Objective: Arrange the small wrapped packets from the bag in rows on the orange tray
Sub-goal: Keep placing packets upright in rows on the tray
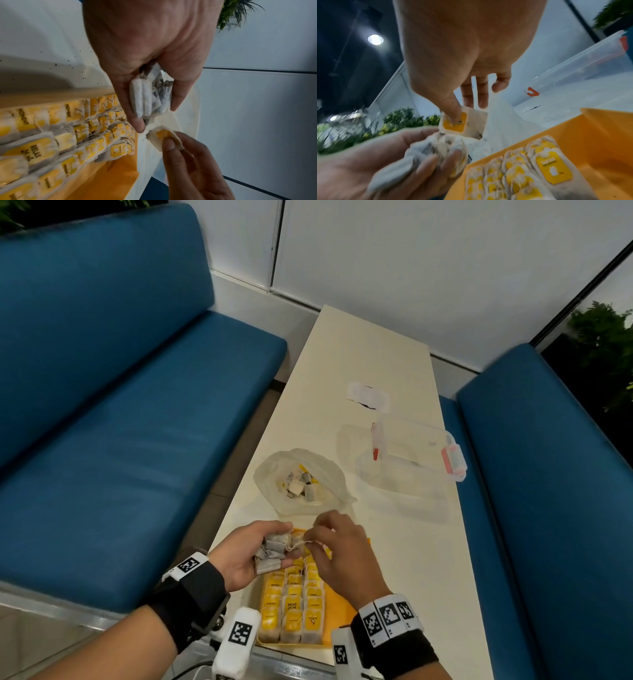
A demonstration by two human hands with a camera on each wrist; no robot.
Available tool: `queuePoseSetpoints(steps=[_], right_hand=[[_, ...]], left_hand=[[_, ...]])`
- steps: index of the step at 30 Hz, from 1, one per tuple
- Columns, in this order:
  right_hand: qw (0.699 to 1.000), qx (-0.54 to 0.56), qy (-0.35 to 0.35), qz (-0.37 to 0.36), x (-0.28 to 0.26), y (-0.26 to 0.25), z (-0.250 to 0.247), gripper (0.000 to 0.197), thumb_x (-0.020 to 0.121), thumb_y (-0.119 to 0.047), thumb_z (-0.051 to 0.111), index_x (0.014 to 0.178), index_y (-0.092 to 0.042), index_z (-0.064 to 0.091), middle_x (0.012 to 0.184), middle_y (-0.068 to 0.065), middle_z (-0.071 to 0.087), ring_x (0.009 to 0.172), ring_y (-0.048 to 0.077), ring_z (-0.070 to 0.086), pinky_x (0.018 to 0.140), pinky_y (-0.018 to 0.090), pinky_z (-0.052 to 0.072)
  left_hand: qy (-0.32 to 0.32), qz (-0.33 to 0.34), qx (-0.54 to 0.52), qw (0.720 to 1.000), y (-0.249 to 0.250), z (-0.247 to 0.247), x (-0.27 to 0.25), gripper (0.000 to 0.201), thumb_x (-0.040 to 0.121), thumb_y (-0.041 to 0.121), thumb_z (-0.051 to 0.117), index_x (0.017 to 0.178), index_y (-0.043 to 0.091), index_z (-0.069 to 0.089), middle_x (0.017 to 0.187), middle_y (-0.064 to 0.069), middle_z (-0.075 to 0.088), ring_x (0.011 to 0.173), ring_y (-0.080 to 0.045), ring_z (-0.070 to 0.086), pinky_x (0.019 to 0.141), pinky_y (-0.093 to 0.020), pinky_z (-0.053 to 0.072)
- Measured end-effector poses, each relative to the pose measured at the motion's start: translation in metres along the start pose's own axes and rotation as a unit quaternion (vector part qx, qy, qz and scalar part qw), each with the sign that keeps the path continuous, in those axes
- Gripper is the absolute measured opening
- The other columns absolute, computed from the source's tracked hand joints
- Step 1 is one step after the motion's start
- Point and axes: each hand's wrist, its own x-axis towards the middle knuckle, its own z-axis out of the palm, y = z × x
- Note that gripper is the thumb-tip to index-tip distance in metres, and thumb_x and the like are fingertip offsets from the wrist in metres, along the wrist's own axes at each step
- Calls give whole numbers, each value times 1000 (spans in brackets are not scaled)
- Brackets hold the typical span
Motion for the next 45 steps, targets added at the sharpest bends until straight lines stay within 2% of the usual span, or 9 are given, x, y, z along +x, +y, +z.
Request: queuePoseSetpoints(steps=[3, 6, 11, 16, 25, 29, 32, 37, 45], right_hand=[[976, 166, 35, 133, 6, 12, -11, 7, 83, -19, 74, 85, -25, 74, 94, -11, 60, 88, 2, 56, 76, 19, 42], [893, 361, -6, 268, 8, 19, -21, 7, 82, -6, 76, 80, -12, 76, 81, 1, 71, 66, 8, 59, 65, 22, 46], [822, 465, 4, 329, 1, 35, -25, 6, 85, 1, 71, 84, -4, 74, 75, 9, 67, 65, 16, 58, 57, 28, 45], [773, 498, -49, 390, -8, 49, -16, 4, 87, 6, 66, 88, 2, 67, 65, 10, 60, 56, 16, 53, 49, 26, 35], [883, 188, -157, 400, -11, 63, 14, 15, 93, -4, 56, 88, -17, 62, 82, 4, 68, 54, 6, 64, 52, 21, 47], [882, 132, -197, 408, -6, 62, 22, 22, 93, -8, 53, 111, -18, 62, 99, 5, 70, 71, 8, 63, 52, 15, 40], [868, 149, -200, 429, -3, 59, 27, 27, 92, -6, 50, 115, -17, 59, 86, 4, 72, 75, 14, 70, 58, 21, 48], [867, 165, -144, 447, -2, 53, 38, 18, 89, -9, 51, 94, -26, 57, 99, 10, 74, 90, 25, 71, 82, 37, 59], [857, 182, -71, 477, -5, 51, 48, 12, 85, -13, 63, 84, -23, 56, 90, 5, 72, 81, 22, 71, 73, 32, 58]], left_hand=[[-7, -7, -13, 1000, 2, -2, 1, 36, 91, 17, 70, 119, -4, 62, 91, -22, 73, 92, -32, 71, 84, -40, 59], [-9, -7, -11, 1000, 2, -4, 3, 44, 91, 18, 71, 125, -7, 61, 96, -23, 73, 96, -33, 71, 85, -40, 59], [-9, -10, 0, 1000, 2, -3, 4, 46, 93, 20, 69, 127, -8, 60, 78, -15, 72, 103, -33, 69, 84, -38, 59], [-6, -10, 0, 1000, 4, -1, 3, 41, 90, 19, 73, 122, -5, 63, 102, -23, 74, 98, -32, 72, 82, -38, 61], [-1, -6, 9, 1000, 4, -1, 1, 48, 88, 18, 76, 126, -6, 61, 97, -23, 74, 98, -34, 72, 67, -35, 63], [-4, -6, 15, 1000, 4, 0, -1, 48, 89, 19, 75, 127, -6, 61, 97, -22, 74, 96, -33, 73, 68, -34, 64], [-4, -4, 17, 1000, 4, -1, -1, 49, 88, 19, 75, 128, -7, 61, 101, -23, 74, 94, -32, 74, 72, -35, 64], [-5, 0, 25, 1000, 3, -1, -2, 47, 89, 19, 74, 127, -6, 61, 95, -21, 75, 95, -32, 74, 79, -37, 62], [-2, 2, 42, 999, 5, -1, -3, 48, 89, 21, 74, 127, -6, 61, 117, -27, 71, 98, -33, 73, 87, -40, 59]])
